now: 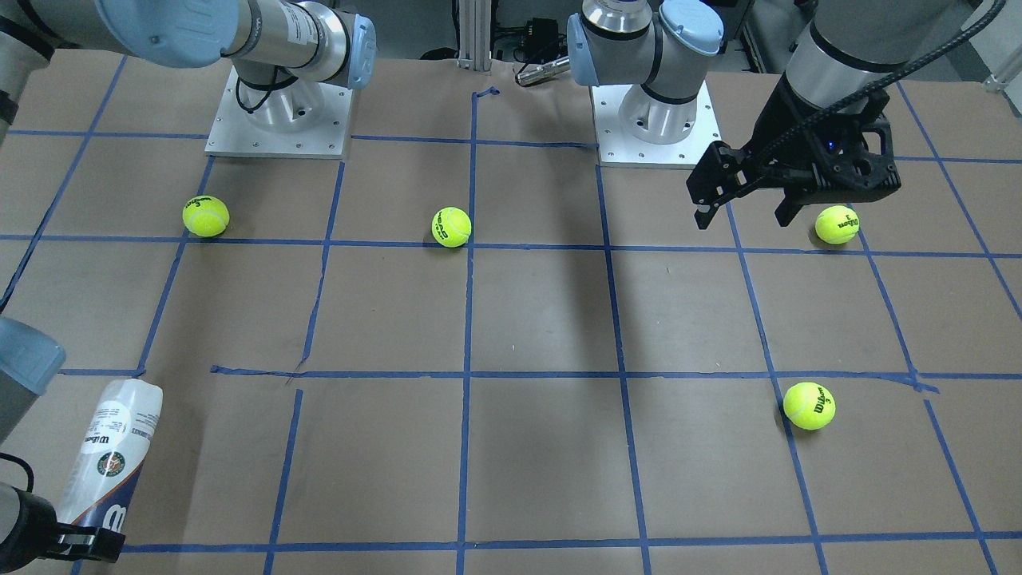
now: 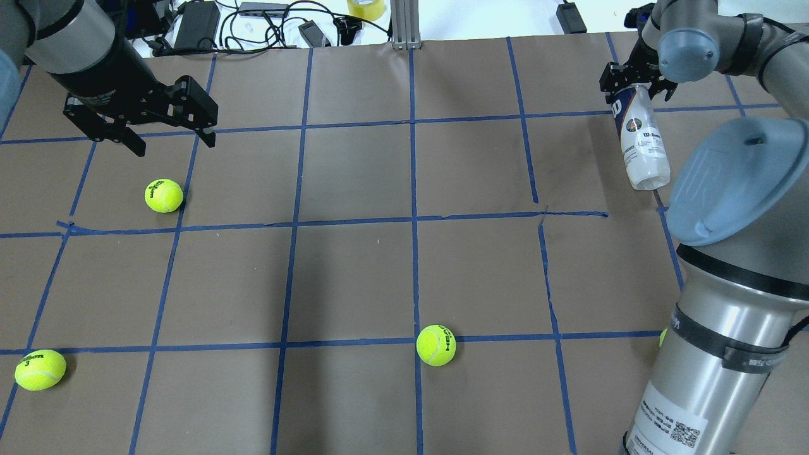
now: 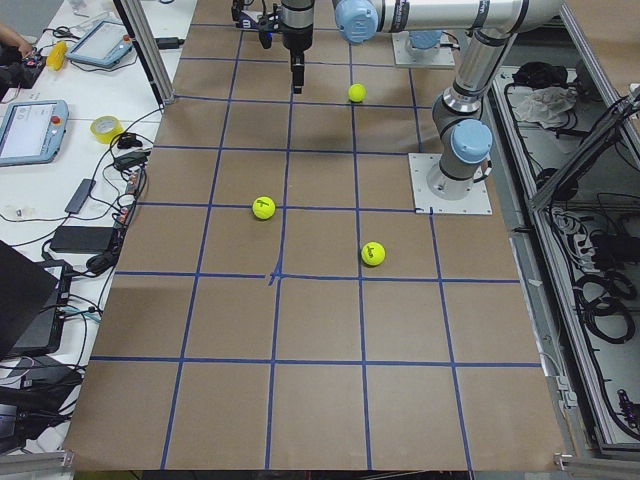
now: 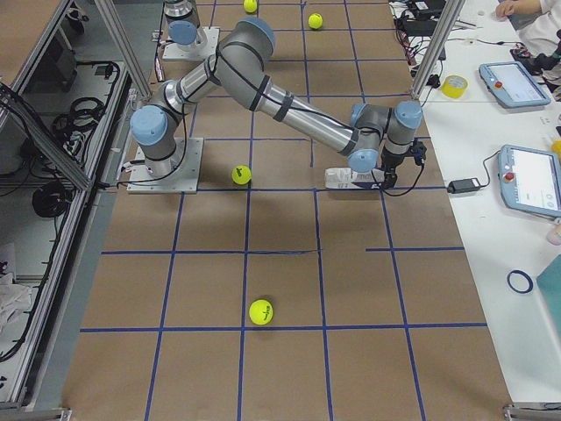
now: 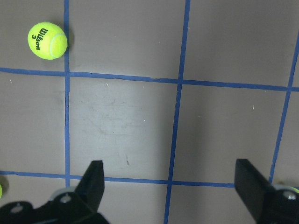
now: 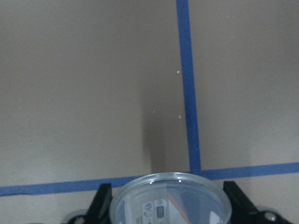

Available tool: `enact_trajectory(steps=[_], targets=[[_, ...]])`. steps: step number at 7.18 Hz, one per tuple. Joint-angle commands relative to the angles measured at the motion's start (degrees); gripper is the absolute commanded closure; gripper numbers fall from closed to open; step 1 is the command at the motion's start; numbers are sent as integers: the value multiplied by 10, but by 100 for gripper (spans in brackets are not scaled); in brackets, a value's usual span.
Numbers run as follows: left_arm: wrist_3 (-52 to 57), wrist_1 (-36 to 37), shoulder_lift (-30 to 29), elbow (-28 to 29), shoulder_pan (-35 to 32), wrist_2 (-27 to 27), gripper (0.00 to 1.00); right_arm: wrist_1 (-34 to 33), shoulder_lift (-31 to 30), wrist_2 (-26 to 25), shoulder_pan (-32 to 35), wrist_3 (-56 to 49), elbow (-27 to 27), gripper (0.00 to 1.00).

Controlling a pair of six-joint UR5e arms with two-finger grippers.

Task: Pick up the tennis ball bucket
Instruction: 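Carry the can with the right gripper toward the table center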

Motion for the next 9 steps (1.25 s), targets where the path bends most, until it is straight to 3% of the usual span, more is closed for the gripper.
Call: enact_trajectory(steps=[1, 2, 3, 6, 9], targets=[[0, 0, 0, 0, 0, 1, 0, 8, -63, 22, 46, -45, 34, 51], [0, 1, 0, 1, 0, 1, 0, 8, -85, 21, 95, -67, 53, 61], [0, 1, 0, 1, 0, 1, 0, 4, -96, 12, 144, -94, 71, 63], [0, 2, 1, 7, 4, 1, 0, -8, -104, 3, 264, -240, 77, 62], [0, 0, 3, 5, 4, 1, 0, -72, -93, 2, 381, -368, 77, 63]])
